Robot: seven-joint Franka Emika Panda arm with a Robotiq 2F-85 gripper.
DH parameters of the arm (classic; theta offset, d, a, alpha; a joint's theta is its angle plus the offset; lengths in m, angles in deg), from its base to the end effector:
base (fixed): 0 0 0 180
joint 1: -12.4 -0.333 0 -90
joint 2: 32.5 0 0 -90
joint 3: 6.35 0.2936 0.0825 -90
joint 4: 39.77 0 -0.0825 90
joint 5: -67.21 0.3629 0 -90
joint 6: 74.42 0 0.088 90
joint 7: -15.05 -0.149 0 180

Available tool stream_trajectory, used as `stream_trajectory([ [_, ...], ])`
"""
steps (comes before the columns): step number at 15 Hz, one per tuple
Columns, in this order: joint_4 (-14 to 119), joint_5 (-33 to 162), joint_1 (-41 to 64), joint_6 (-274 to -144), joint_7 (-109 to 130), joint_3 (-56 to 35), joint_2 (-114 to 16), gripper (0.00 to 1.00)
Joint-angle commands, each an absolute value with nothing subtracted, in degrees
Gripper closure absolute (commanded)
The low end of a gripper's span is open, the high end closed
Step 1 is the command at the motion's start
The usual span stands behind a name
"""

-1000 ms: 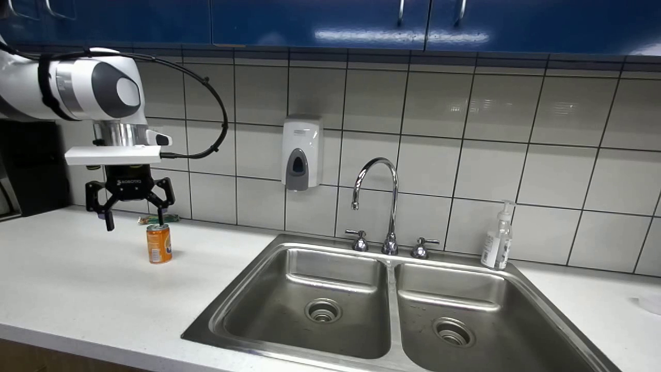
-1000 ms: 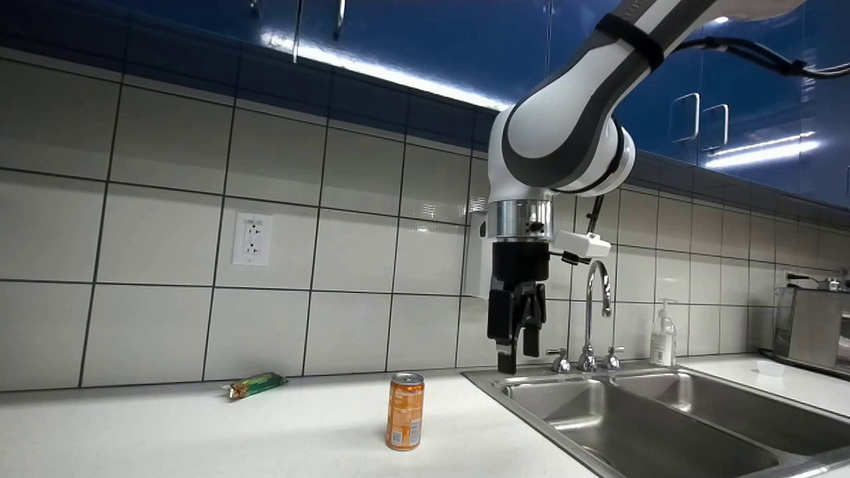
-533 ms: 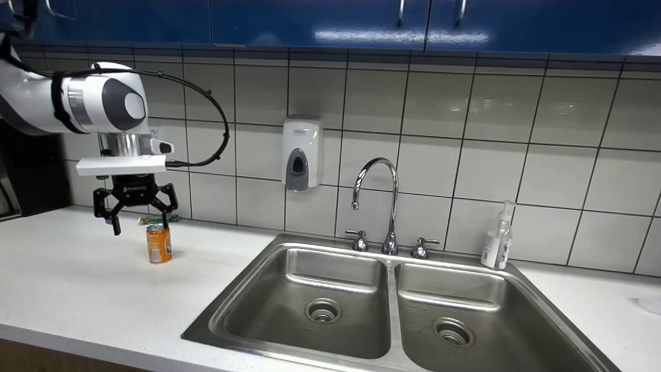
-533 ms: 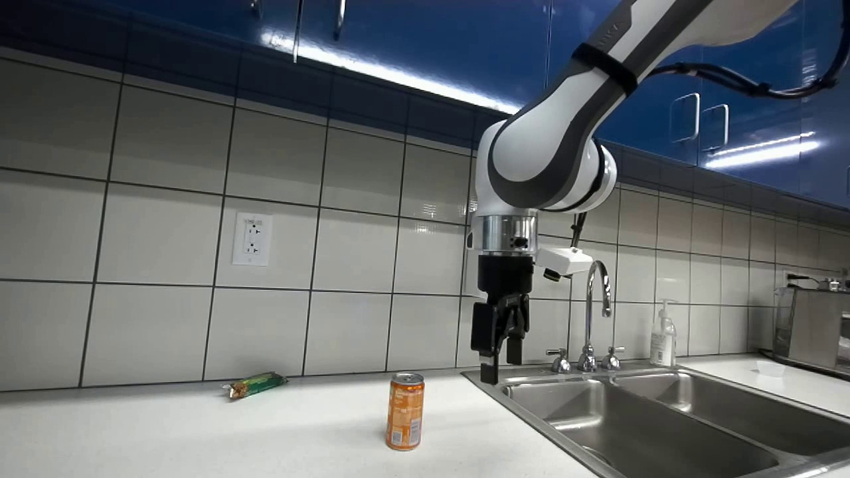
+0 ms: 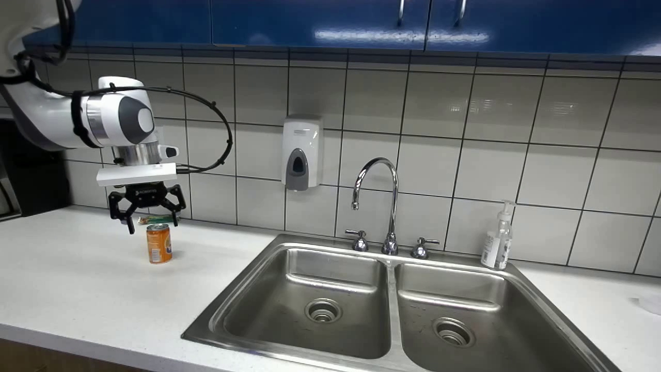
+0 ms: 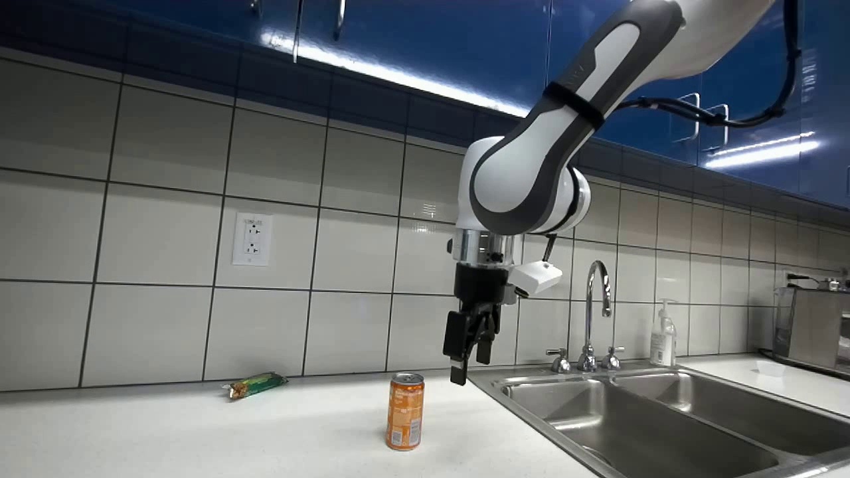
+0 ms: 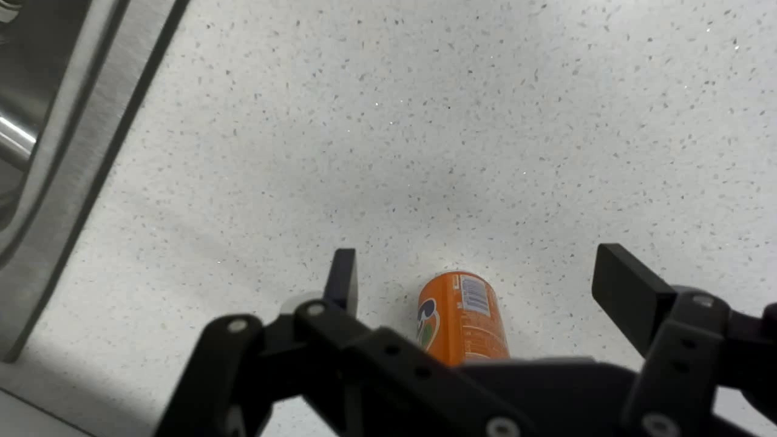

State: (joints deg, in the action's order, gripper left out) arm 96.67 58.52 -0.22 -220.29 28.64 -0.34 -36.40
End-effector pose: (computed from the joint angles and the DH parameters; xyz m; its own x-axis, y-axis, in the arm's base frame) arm 0.4737 0.1584 0.2540 0.7714 0.6327 0.0680 0.6247 -0.7733 0.1084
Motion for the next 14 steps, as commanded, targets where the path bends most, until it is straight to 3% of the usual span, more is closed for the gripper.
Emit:
stream_trajectory([
  [1, 92.2, 57.95, 1.14, -221.11, 29.18, 0.95, -41.68, 0.0],
  [14, 83.79, 55.22, 0.08, -220.72, 29.8, 2.97, -49.34, 0.0],
])
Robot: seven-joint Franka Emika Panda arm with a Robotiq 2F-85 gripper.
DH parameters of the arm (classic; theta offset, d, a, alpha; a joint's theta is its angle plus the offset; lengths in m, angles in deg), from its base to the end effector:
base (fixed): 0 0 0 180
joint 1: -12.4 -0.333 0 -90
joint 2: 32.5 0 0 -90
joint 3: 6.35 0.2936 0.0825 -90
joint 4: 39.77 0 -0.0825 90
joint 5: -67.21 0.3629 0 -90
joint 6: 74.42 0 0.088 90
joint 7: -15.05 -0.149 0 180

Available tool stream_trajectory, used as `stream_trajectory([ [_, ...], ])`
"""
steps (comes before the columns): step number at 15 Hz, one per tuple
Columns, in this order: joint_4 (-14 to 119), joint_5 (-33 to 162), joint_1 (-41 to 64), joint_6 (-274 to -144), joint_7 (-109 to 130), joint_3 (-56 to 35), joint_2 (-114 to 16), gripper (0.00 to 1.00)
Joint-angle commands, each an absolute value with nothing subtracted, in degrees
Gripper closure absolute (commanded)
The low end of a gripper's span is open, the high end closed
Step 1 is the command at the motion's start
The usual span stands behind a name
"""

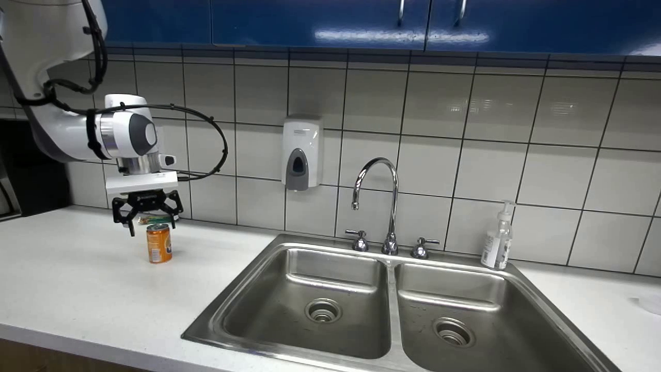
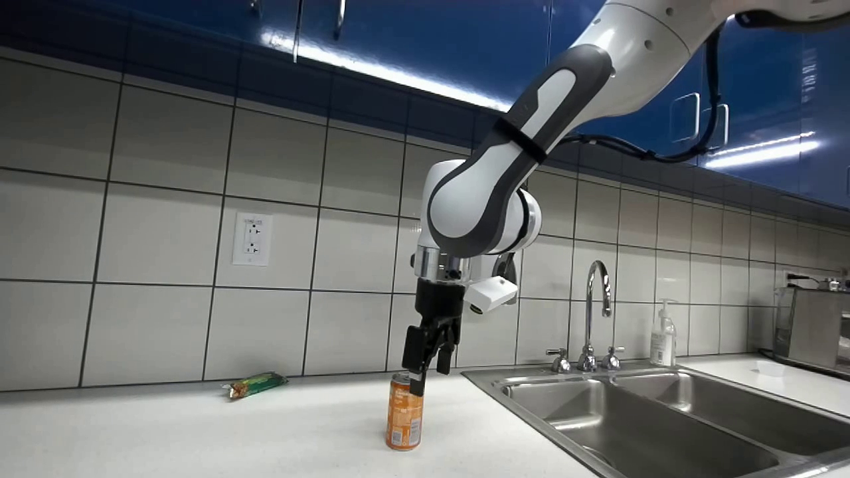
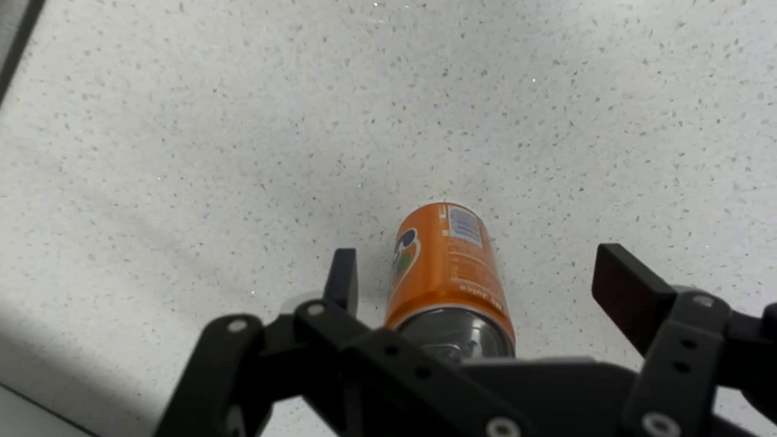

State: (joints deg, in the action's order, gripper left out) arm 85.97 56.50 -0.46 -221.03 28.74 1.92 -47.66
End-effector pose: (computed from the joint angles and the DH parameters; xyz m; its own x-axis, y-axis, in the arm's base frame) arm 0.5151 0.1987 0.2273 0.7257 0.6837 0.0768 0.6764 -0.7294 0.1016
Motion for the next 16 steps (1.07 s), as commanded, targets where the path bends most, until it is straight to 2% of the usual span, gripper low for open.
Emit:
stream_trajectory([
  [1, 83.31, 54.83, 0.05, -220.6, 29.71, 2.97, -49.91, 0.0],
  [15, 76.47, 50.44, -0.23, -219.66, 29.44, 1.57, -57.18, 0.0],
  [16, 76.26, 50.27, -0.31, -219.74, 29.25, 1.46, -57.49, 0.03],
])
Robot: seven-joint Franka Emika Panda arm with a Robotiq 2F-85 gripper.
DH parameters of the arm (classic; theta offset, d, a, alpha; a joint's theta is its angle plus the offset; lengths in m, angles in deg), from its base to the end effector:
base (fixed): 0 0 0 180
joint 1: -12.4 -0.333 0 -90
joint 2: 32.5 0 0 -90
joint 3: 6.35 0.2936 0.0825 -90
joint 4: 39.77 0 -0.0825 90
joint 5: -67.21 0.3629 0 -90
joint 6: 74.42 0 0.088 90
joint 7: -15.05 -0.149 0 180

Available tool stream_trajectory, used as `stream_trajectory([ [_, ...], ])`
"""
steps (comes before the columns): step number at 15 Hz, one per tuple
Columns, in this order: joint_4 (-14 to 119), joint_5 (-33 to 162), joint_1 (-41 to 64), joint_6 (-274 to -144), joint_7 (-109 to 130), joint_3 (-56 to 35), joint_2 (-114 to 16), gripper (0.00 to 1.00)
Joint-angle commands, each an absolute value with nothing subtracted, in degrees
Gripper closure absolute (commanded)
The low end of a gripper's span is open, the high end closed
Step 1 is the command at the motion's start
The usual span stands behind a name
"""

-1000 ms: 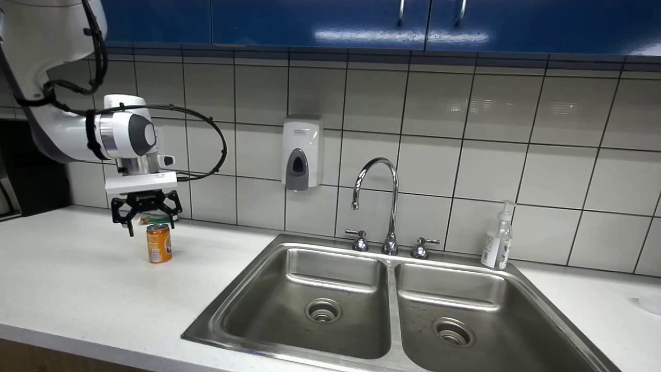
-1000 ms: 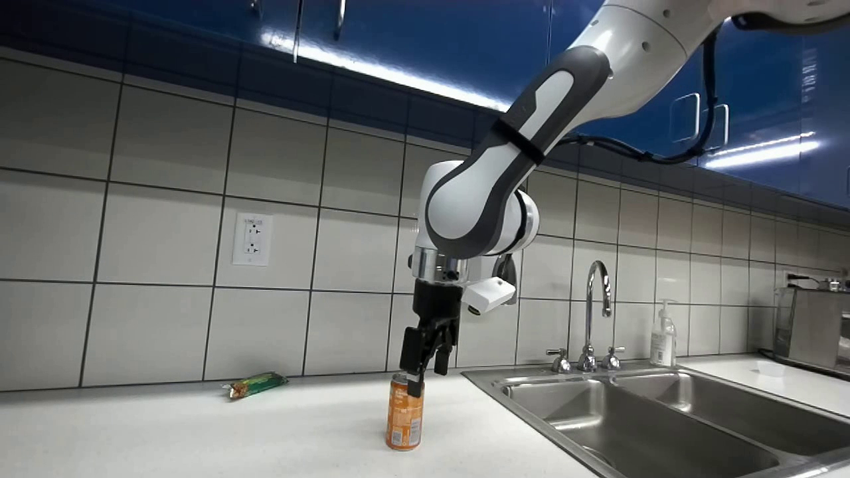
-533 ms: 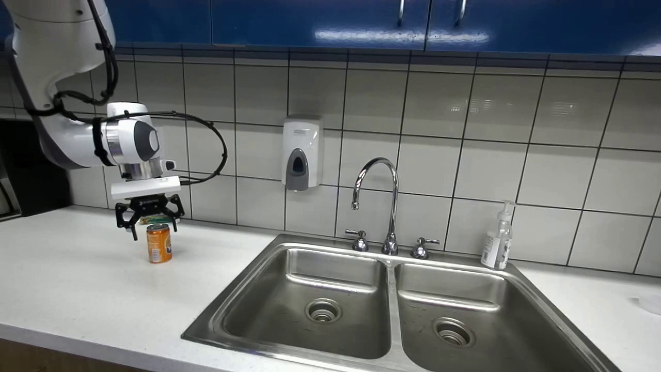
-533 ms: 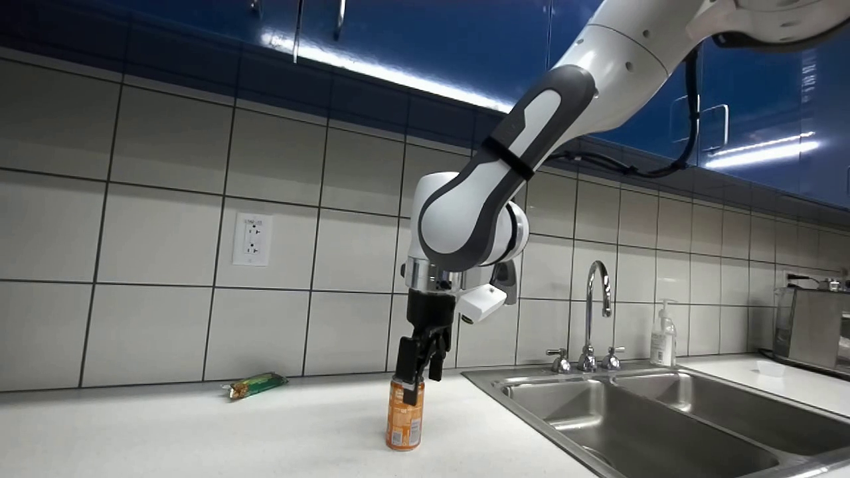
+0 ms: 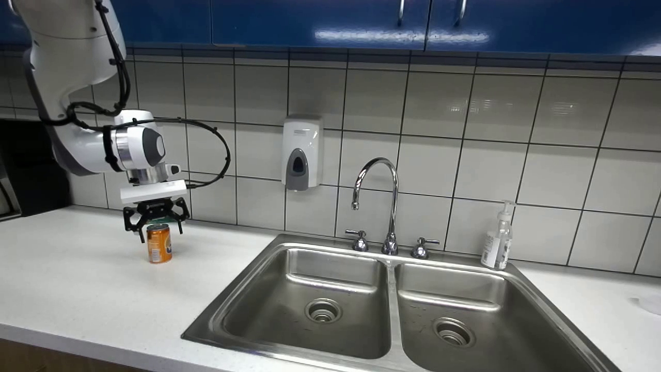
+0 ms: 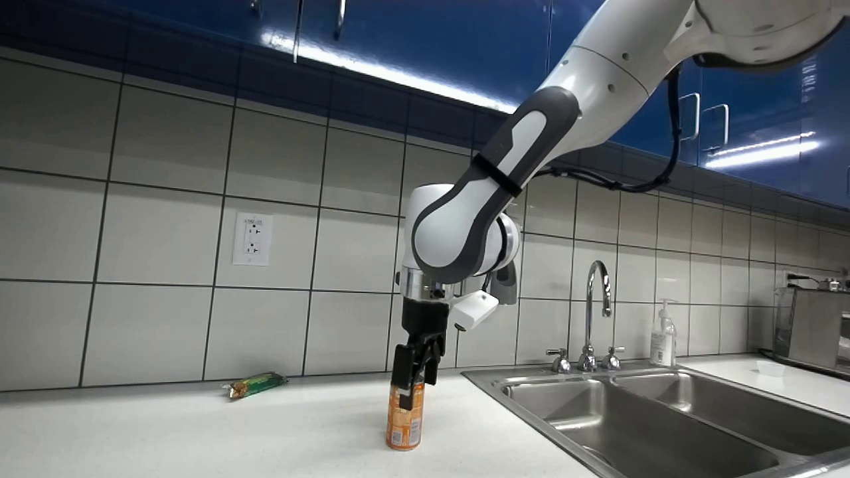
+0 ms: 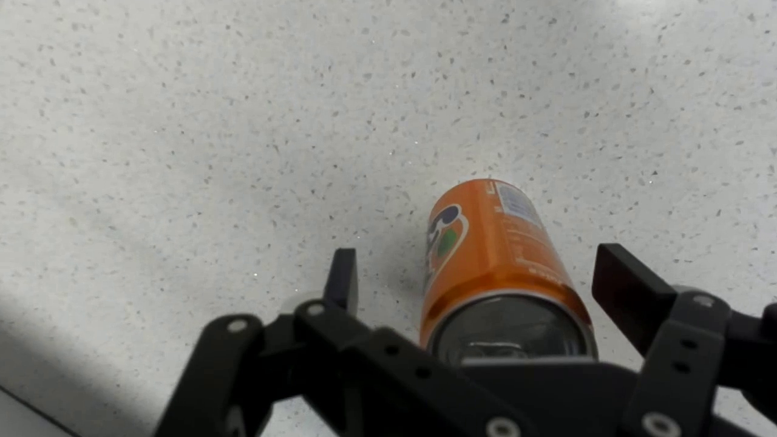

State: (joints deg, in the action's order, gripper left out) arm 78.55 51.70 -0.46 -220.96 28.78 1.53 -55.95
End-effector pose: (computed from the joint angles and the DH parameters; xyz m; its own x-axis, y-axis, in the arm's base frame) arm 0.5455 0.2050 0.1966 0.6881 0.7238 0.0506 0.7142 -0.6880 0.1291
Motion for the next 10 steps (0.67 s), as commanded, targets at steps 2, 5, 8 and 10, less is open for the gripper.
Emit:
stream_trajectory([
  [2, 76.06, 50.22, -0.32, -219.89, 29.41, 1.49, -58.03, 0.27],
  [5, 75.86, 50.44, -0.2, -219.82, 29.69, 1.64, -58.51, 0.48],
  [8, 75.77, 50.56, -0.06, -219.94, 29.97, 1.75, -58.59, 0.64],
  [10, 75.71, 50.56, 0.0, -220.11, 30.09, 1.74, -58.7, 0.64],
])
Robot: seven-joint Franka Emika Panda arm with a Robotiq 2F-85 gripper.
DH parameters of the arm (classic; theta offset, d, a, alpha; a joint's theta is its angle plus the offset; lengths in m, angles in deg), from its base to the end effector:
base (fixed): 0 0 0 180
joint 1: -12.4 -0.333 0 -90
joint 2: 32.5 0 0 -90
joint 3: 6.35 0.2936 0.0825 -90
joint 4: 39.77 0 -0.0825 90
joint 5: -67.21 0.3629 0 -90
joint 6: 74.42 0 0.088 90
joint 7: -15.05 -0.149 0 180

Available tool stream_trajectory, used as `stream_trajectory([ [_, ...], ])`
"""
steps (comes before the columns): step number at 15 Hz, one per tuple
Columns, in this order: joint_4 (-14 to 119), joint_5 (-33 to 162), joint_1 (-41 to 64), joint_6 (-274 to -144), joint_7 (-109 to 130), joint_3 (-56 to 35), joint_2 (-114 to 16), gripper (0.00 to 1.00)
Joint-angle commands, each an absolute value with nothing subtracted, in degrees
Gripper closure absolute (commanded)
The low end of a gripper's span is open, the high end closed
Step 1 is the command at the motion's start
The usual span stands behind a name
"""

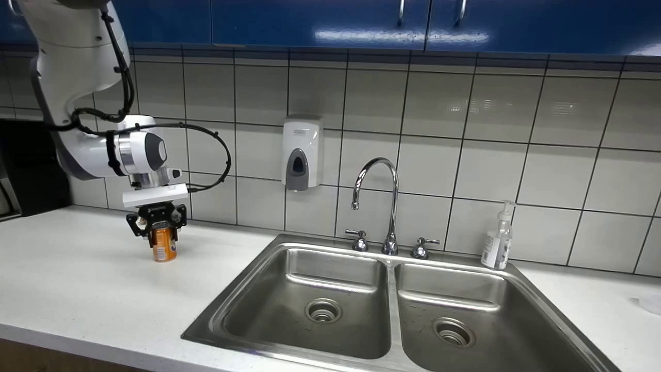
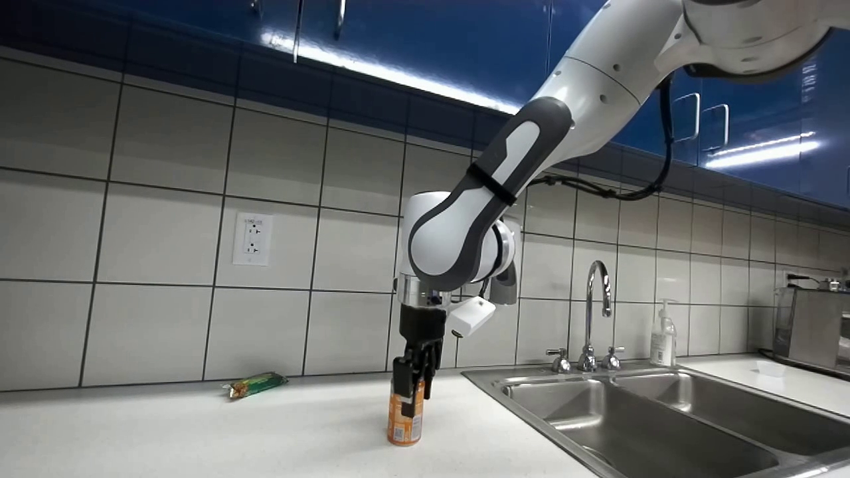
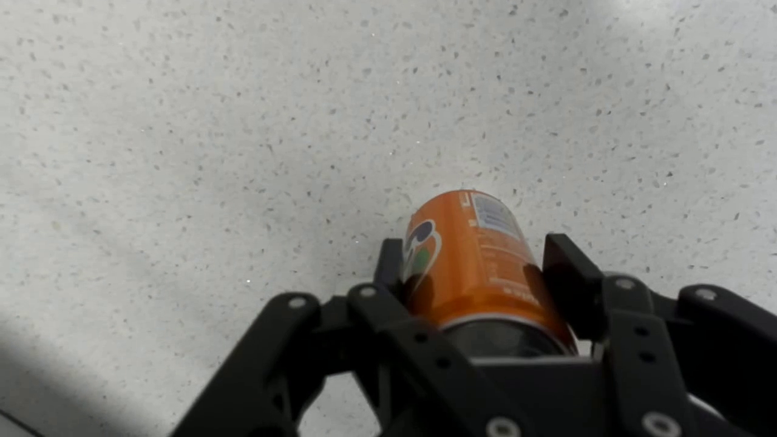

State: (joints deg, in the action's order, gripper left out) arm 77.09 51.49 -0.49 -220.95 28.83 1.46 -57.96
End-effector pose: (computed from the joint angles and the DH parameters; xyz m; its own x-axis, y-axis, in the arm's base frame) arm 0.5499 0.2062 0.1861 0.6873 0.7251 0.0427 0.7165 -0.6865 0.1236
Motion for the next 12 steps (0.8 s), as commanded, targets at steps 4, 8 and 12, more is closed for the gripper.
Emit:
stream_trajectory([
  [4, 76.75, 51.15, 0.44, -220.75, 30.93, 2.26, -57.13, 0.64],
  [8, 78.29, 51.5, 0.78, -221.78, 31.38, 2.6, -55.15, 0.64],
  [12, 79.74, 51.62, 0.83, -223.01, 30.98, 2.62, -52.58, 0.64],
])
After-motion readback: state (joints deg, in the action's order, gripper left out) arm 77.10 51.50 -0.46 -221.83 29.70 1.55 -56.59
